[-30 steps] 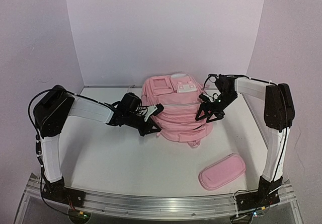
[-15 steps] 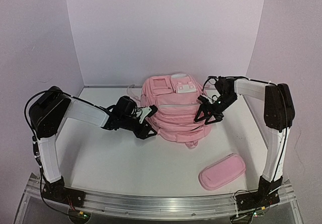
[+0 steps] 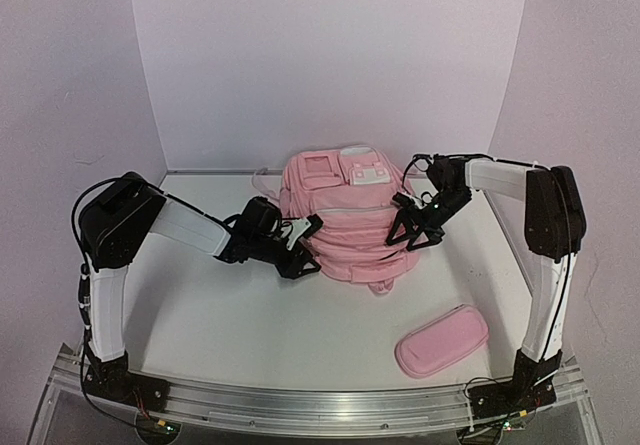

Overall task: Pack the student bag
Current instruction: Zip the student bag at the center of the board.

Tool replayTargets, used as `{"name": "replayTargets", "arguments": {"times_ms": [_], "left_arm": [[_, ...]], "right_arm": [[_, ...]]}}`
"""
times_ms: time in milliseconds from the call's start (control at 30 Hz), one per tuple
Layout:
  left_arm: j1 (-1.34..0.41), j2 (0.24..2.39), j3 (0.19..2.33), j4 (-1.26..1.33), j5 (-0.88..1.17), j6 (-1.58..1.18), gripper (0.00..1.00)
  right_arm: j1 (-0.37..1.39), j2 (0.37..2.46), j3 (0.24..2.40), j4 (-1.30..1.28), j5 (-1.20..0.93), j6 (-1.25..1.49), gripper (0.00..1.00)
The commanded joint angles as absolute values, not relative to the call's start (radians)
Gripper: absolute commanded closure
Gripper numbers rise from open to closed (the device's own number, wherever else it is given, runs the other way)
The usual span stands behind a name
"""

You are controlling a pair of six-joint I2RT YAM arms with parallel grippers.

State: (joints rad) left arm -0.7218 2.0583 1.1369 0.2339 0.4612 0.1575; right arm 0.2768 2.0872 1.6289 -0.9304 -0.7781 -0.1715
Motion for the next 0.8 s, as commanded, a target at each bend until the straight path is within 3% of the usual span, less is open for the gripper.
{"name": "replayTargets", "arguments": {"times_ms": [0, 300, 567, 767], "left_arm": [[-0.744, 2.056, 1.178, 0.339, 0.479, 0.177, 0.56], [-0.77, 1.995, 1.121, 0.358, 0.441, 0.152, 0.99], [-0.876, 1.884, 1.008, 0.258, 0.384, 0.104, 1.0], [-0.946, 1.928, 1.07, 0.281, 0.275, -0.018, 1.0]], "right_arm": [[0.289, 2.054, 1.612, -0.934, -0.82, -0.161, 0.07], [0.29, 2.046, 1.596, -0.927, -0.859, -0.137, 0.11], [0.348, 2.032, 1.571, -0.837, -0.902, -0.037, 0.12], [0.422, 2.019, 1.554, -0.746, -0.929, 0.068, 0.12]]}}
